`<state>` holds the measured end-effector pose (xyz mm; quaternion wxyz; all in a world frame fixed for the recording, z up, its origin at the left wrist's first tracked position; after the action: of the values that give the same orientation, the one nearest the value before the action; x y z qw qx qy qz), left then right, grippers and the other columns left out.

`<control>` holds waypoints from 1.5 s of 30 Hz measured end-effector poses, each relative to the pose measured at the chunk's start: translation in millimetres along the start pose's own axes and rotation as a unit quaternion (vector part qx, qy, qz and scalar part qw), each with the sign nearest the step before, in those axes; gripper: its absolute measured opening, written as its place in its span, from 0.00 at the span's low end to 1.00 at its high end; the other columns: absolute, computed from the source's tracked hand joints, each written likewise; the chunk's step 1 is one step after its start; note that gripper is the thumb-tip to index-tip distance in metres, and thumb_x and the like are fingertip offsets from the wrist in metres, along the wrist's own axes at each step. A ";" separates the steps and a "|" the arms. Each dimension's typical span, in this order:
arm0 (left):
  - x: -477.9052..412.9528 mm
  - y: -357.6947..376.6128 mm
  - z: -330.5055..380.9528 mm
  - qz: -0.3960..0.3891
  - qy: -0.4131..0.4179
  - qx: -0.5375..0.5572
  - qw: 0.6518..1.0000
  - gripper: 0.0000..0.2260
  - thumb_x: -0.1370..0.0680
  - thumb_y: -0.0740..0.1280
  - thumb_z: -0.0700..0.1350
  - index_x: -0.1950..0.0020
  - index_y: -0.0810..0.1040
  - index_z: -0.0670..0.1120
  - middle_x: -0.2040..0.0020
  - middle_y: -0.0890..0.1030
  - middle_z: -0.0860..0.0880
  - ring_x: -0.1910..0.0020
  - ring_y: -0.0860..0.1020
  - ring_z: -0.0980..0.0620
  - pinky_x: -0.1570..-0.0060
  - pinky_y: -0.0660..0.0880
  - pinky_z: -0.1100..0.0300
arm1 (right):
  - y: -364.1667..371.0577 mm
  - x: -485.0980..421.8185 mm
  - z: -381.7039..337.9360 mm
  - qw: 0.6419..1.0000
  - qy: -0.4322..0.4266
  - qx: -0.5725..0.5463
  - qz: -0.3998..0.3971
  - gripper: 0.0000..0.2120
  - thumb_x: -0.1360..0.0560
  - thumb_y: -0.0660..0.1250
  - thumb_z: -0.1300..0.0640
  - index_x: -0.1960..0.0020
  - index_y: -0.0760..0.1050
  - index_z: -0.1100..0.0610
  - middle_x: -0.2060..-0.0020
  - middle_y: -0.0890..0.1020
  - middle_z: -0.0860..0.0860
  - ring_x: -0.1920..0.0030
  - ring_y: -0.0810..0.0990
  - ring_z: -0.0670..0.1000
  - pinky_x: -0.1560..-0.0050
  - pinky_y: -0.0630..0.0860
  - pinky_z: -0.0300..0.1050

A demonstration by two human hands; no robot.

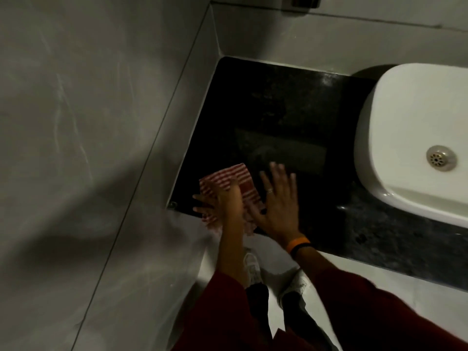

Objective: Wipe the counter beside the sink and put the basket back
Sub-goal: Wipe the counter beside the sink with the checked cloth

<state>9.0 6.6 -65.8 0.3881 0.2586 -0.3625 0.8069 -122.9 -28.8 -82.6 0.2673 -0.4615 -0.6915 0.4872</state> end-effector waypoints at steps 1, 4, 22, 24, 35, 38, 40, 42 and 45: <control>-0.3 -10.8 6.2 0.027 0.002 -0.017 0.999 0.34 0.19 0.60 0.58 0.18 0.49 0.50 0.17 0.44 0.42 0.19 0.44 0.35 0.24 0.45 0.28 | 10.7 2.2 -25.3 0.998 -0.053 -0.011 -0.030 0.42 0.23 0.54 0.30 0.18 0.51 0.53 0.17 0.51 0.56 0.17 0.44 0.56 0.19 0.41 0.61; -9.5 -38.0 28.7 0.124 0.050 -0.133 0.982 0.29 0.17 0.58 0.54 0.18 0.53 0.50 0.17 0.47 0.44 0.19 0.43 0.37 0.22 0.44 0.34 | 40.4 9.5 -73.4 0.978 -0.154 0.032 -0.136 0.40 0.22 0.52 0.30 0.18 0.50 0.52 0.17 0.50 0.55 0.18 0.42 0.57 0.19 0.43 0.62; -53.8 -9.8 44.9 0.084 0.498 -0.392 0.769 0.18 0.16 0.58 0.47 0.30 0.76 0.41 0.23 0.68 0.42 0.20 0.59 0.41 0.21 0.53 0.38 | -63.4 64.7 -6.7 0.988 -0.058 0.049 -0.138 0.11 0.22 0.68 0.47 0.41 0.79 0.46 0.53 0.88 0.46 0.59 0.86 0.49 0.66 0.78 0.42; -56.2 -3.1 48.7 0.078 0.508 -0.397 0.760 0.19 0.16 0.57 0.48 0.30 0.75 0.41 0.23 0.69 0.41 0.20 0.60 0.40 0.22 0.55 0.37 | -70.7 30.2 5.3 0.969 -0.034 0.051 -0.240 0.16 0.21 0.63 0.39 0.42 0.79 0.49 0.55 0.87 0.51 0.56 0.85 0.54 0.62 0.74 0.43; -79.8 11.6 34.9 0.095 0.509 -0.453 0.725 0.25 0.16 0.51 0.55 0.19 0.57 0.49 0.18 0.58 0.44 0.18 0.54 0.42 0.22 0.52 0.35 | -29.0 -18.9 25.8 0.988 0.121 0.026 -0.090 0.34 0.21 0.49 0.35 0.20 0.56 0.49 0.19 0.58 0.57 0.19 0.53 0.61 0.21 0.49 0.68; -84.5 13.0 32.5 0.100 0.514 -0.457 0.719 0.26 0.16 0.51 0.55 0.19 0.55 0.50 0.17 0.56 0.44 0.18 0.52 0.43 0.22 0.51 0.36 | 2.2 -10.7 23.2 0.989 0.112 0.035 -0.085 0.38 0.21 0.51 0.34 0.21 0.33 0.42 0.18 0.48 0.57 0.18 0.44 0.62 0.22 0.42 0.71; -86.9 13.9 31.9 0.103 0.514 -0.462 0.715 0.26 0.16 0.51 0.55 0.19 0.55 0.50 0.17 0.56 0.45 0.18 0.51 0.43 0.22 0.51 0.36 | 7.5 -27.6 29.5 0.991 0.111 0.039 -0.059 0.39 0.22 0.54 0.34 0.20 0.36 0.43 0.18 0.51 0.58 0.18 0.46 0.63 0.23 0.45 0.73; -89.7 15.4 32.9 0.102 0.504 -0.475 0.714 0.26 0.16 0.51 0.55 0.18 0.53 0.51 0.17 0.55 0.45 0.18 0.50 0.43 0.22 0.52 0.36 | 10.2 -55.2 36.0 0.991 0.109 0.052 -0.055 0.38 0.23 0.54 0.34 0.18 0.46 0.46 0.18 0.51 0.58 0.18 0.47 0.63 0.24 0.47 0.74; -90.5 16.3 31.6 0.103 0.500 -0.482 0.712 0.27 0.16 0.50 0.56 0.18 0.51 0.51 0.17 0.53 0.46 0.17 0.49 0.43 0.22 0.52 0.36 | 13.3 -110.7 49.1 0.990 0.109 0.064 -0.061 0.37 0.23 0.52 0.33 0.19 0.52 0.47 0.18 0.49 0.57 0.18 0.45 0.63 0.23 0.41 0.73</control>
<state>51.2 -65.0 -116.2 0.4990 -0.4436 -0.4796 0.5694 -110.4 -147.9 -104.7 0.3994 -0.4504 -0.6526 0.4601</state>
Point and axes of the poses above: each hand's wrist, its own x-axis away from the middle knuckle, its own y-axis out of the palm, z = x × y, the point moved 5 cm from there along -x, towards the middle knuckle
